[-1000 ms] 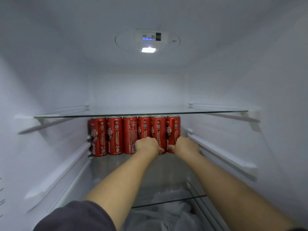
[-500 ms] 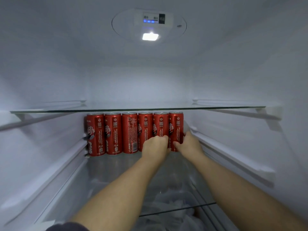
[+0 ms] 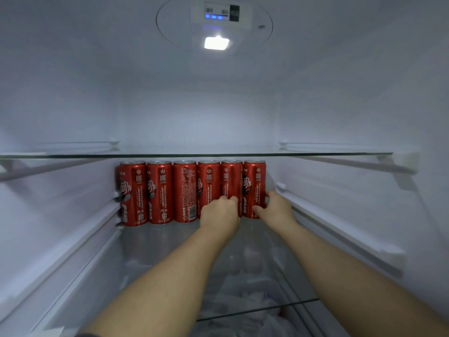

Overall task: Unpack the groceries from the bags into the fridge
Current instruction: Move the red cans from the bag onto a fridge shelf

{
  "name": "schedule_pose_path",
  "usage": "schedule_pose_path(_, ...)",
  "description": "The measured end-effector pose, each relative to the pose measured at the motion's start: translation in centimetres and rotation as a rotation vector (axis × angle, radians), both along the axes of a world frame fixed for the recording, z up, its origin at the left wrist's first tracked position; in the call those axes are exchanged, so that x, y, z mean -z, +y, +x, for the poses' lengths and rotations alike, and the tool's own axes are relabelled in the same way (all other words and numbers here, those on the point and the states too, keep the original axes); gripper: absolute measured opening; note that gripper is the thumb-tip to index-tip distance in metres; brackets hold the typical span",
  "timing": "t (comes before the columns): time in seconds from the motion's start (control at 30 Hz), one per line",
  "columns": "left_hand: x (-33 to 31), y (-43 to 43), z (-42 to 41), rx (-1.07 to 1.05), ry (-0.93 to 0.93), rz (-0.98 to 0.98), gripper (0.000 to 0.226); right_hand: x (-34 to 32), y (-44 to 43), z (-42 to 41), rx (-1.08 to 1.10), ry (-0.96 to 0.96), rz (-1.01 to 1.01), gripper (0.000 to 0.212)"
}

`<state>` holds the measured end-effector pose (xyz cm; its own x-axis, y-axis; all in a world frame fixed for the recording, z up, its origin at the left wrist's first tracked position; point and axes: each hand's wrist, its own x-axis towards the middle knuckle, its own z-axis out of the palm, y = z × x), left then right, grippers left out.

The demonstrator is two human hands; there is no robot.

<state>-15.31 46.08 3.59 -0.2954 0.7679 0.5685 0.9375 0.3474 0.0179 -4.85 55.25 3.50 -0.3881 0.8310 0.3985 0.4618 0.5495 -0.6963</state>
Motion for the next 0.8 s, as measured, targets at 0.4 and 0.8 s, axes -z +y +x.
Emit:
schedule_pose_path(0.4, -0.5, -0.8, 0.0, 0.056, -0.010, 0.048, 0.024, 0.4, 1.1, -1.0, -0.100, 0.003, -0.083, 0.041)
schedule_pose_path(0.8, -0.6, -0.9, -0.2, 0.015, -0.085, -0.034, 0.031, -0.5, -0.2, -0.1, -0.140, 0.037, -0.061, 0.053)
